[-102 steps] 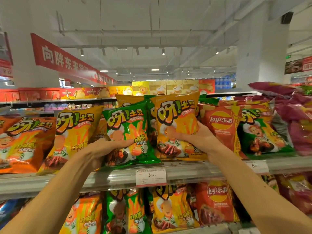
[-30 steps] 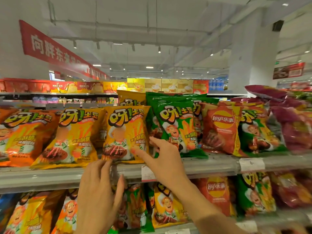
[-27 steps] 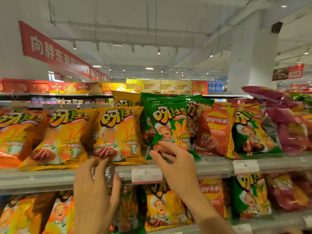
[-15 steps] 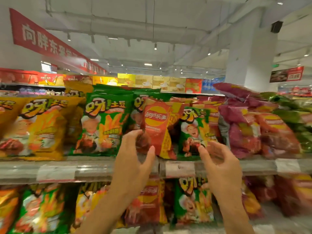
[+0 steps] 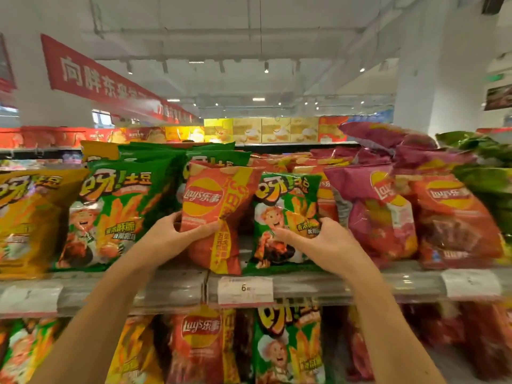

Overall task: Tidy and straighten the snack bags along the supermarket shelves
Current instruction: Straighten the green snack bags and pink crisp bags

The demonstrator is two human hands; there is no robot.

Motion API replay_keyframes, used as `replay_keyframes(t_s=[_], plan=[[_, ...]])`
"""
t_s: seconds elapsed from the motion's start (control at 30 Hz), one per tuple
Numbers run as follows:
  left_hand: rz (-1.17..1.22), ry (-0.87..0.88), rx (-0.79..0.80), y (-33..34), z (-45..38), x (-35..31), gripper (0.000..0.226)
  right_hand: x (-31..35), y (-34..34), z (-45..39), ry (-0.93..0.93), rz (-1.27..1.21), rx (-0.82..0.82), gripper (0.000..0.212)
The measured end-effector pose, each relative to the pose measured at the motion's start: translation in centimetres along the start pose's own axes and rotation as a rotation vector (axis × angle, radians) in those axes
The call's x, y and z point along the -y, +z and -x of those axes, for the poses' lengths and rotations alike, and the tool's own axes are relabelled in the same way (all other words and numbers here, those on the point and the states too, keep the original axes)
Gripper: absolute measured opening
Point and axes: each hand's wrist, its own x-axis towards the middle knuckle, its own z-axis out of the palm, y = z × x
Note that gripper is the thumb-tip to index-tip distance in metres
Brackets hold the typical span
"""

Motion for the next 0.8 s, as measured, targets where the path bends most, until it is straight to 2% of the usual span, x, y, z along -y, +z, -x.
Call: replay_keyframes(t_s=[0.13,0.3,0.43,0.63,0.8], plan=[[0.072,-0.052,0.101,-0.6,0.0,0.5,0.098,0.0,-0.1,-1.3,-0.041,-0.108,0.092,0.073],[0.126,-0.059,0.013,-0.2,-0.1,0.8,0.117,-0.7,0.5,-1.7,-0.101,-0.171,0.088,0.09],[0.16,0.005,0.009,0.1,0.4,0.7,0.108,-0.7,0.6,-1.5,-0.129,-0.258,0.032,0.084],[0.188,0.059,-0.041,0.1,0.7,0.9,0.111,-0.7,0.5,-1.2,-0.212,-0.363,0.07,0.079],[0.182,0.067,-0.075,0.2,0.8,0.8,0.1,-0.1,0.3,-0.4,-0.216,-0.282,-0.076,0.076]])
